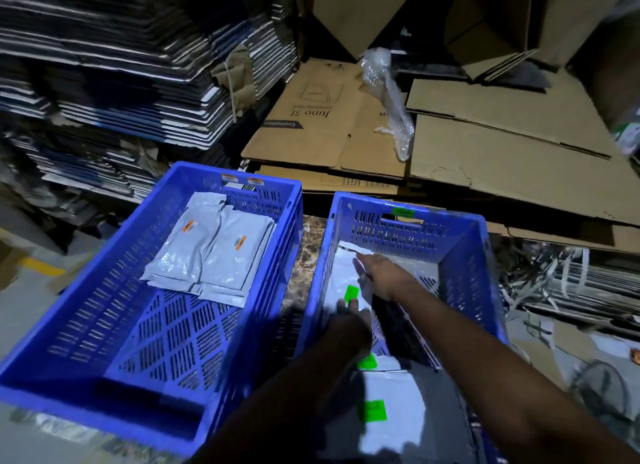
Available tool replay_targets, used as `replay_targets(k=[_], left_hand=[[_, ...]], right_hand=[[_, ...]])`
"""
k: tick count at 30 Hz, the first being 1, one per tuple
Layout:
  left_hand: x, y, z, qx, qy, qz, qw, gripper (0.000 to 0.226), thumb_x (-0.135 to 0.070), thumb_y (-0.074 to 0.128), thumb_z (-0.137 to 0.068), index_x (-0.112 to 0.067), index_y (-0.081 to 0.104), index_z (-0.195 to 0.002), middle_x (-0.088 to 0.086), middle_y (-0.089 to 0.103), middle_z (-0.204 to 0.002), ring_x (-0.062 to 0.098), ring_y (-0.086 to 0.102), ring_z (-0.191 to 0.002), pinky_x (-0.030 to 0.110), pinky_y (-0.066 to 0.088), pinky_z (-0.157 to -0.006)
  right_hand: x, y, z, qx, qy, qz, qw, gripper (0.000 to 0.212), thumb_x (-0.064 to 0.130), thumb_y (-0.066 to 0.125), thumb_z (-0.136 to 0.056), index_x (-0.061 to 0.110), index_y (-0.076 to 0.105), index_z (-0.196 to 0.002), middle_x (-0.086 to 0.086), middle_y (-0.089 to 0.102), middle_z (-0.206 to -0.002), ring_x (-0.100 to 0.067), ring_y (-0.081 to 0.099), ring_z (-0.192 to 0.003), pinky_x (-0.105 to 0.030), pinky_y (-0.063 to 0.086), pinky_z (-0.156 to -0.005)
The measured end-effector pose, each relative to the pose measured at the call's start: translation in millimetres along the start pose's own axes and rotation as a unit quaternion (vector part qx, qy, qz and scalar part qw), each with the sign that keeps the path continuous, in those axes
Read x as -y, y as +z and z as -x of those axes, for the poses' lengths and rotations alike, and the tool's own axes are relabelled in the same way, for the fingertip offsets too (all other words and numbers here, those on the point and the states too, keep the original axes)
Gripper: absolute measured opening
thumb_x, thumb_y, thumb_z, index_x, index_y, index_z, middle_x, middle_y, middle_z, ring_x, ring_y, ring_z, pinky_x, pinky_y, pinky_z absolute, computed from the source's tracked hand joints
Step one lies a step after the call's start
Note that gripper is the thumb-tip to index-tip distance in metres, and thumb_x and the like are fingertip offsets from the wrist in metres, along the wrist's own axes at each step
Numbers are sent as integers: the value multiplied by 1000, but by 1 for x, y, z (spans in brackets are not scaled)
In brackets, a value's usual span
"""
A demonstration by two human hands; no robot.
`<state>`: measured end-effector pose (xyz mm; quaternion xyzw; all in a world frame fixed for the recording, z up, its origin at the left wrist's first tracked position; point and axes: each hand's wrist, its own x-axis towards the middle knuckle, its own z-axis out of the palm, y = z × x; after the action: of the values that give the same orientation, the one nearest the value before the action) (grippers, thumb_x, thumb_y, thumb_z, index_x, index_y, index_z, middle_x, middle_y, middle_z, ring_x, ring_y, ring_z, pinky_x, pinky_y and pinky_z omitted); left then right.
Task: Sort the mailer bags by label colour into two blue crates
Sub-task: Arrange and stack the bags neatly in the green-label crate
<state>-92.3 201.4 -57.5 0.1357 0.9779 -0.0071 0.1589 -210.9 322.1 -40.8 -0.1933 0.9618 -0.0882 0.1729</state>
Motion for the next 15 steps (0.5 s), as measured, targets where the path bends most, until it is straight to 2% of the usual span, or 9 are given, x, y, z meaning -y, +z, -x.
replay_targets(k=[2,3,4,7,10,11,13,14,15], left_hand=[[-5,-26,25,-31,144,12,989,37,-25,35,-93,-12,60,-117,18,60,-121,39,61,-109,43,52,-83],[-8,-29,29,-19,196,31,980,29,-23,41,-92,-10,65,-103,17,66,-103,36,66,-95,39,54,-74],[-13,-31,40,13,220,43,974,26,-25,45,-91,-9,66,-96,18,66,-95,35,67,-88,37,55,-71],[-15,-13,58,78,222,89,968,52,-48,61,-85,-4,60,-112,22,63,-112,36,61,-106,42,51,-89],[-12,-1,68,87,244,34,965,61,-40,79,-74,4,59,-112,26,63,-108,40,61,-99,45,51,-86],[-10,3,70,93,245,46,964,59,-39,80,-70,4,62,-105,25,65,-100,38,64,-92,43,54,-81],[-4,16,63,77,205,161,962,48,-45,70,-62,1,67,-77,17,66,-71,30,66,-65,29,55,-57],[1,16,57,63,232,225,944,44,-46,63,-62,-2,65,-65,12,63,-60,26,62,-56,23,48,-46],[3,10,58,16,252,254,934,39,-42,61,-64,-3,63,-60,10,61,-56,21,57,-55,24,42,-43]], right_hand=[[0,-8,27,-34,41,-27,998,45,23,49,-96,14,50,-139,-16,58,-137,-33,54,-124,-40,47,-100],[1,-10,44,-47,59,-42,996,39,24,49,-95,15,56,-133,-15,62,-131,-33,58,-119,-40,49,-97],[4,-12,66,-66,72,-52,994,34,23,49,-95,15,60,-126,-17,66,-124,-35,61,-113,-41,50,-92],[14,-3,128,-122,107,-105,981,27,21,50,-94,13,65,-116,-18,71,-109,-37,66,-100,-42,52,-83],[29,15,179,-183,146,-162,958,29,12,58,-91,14,69,-118,-11,74,-107,-29,69,-98,-33,49,-86],[33,21,192,-205,156,-184,948,29,11,59,-90,15,70,-117,-9,75,-105,-27,70,-95,-31,49,-84],[41,27,214,-257,171,-228,923,27,8,60,-90,15,71,-114,-6,75,-102,-21,71,-89,-24,47,-78],[45,26,224,-280,176,-249,910,26,7,60,-91,15,71,-113,-4,75,-103,-17,71,-89,-19,46,-76],[49,25,232,-302,178,-270,897,26,7,60,-92,15,71,-113,-2,75,-103,-14,70,-89,-16,46,-76]])
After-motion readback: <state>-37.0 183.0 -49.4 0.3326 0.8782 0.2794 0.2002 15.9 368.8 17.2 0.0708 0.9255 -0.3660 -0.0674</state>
